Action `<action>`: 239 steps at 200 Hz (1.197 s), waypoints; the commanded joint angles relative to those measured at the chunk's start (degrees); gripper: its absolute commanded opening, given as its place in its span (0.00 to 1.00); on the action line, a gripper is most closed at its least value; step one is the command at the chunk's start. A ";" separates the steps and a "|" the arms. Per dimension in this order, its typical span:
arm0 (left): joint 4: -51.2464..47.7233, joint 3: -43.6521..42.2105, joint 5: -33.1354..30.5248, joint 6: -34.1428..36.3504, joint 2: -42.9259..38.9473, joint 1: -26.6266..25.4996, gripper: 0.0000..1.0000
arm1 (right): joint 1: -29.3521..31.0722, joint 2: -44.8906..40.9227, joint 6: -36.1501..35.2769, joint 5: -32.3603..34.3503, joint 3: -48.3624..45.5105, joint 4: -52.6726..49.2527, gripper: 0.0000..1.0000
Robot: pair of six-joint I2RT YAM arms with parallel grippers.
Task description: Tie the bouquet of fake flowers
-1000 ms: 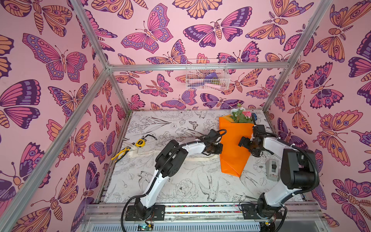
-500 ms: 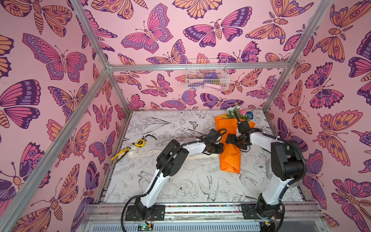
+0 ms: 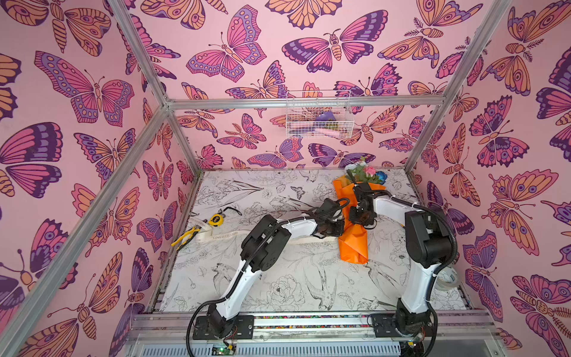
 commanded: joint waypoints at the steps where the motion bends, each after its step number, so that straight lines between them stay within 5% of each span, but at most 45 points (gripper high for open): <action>1: -3.90 -3.70 -0.44 0.52 -2.69 0.67 0.13 | -1.04 0.58 -0.30 8.51 -0.53 -5.74 0.12; 19: -3.91 -5.95 -1.82 1.42 -6.40 1.50 0.18 | -2.32 -2.75 -0.93 9.37 -2.35 -5.54 0.00; 63: -2.42 -12.34 -5.22 1.43 -15.63 3.68 0.55 | -3.77 -13.24 -1.67 12.33 -7.84 -5.60 0.00; 94: -2.40 -12.95 -8.03 1.56 -18.66 4.98 0.73 | -3.75 -19.26 -1.82 12.91 -10.45 -6.72 0.00; 179: -8.21 8.69 -7.62 14.21 -2.42 4.07 0.74 | -3.80 -38.68 -1.72 16.17 -12.07 -12.58 0.00; 239: -19.95 28.50 -17.12 21.47 11.00 1.28 0.73 | -3.74 -45.76 -1.90 14.08 -13.11 -12.15 0.00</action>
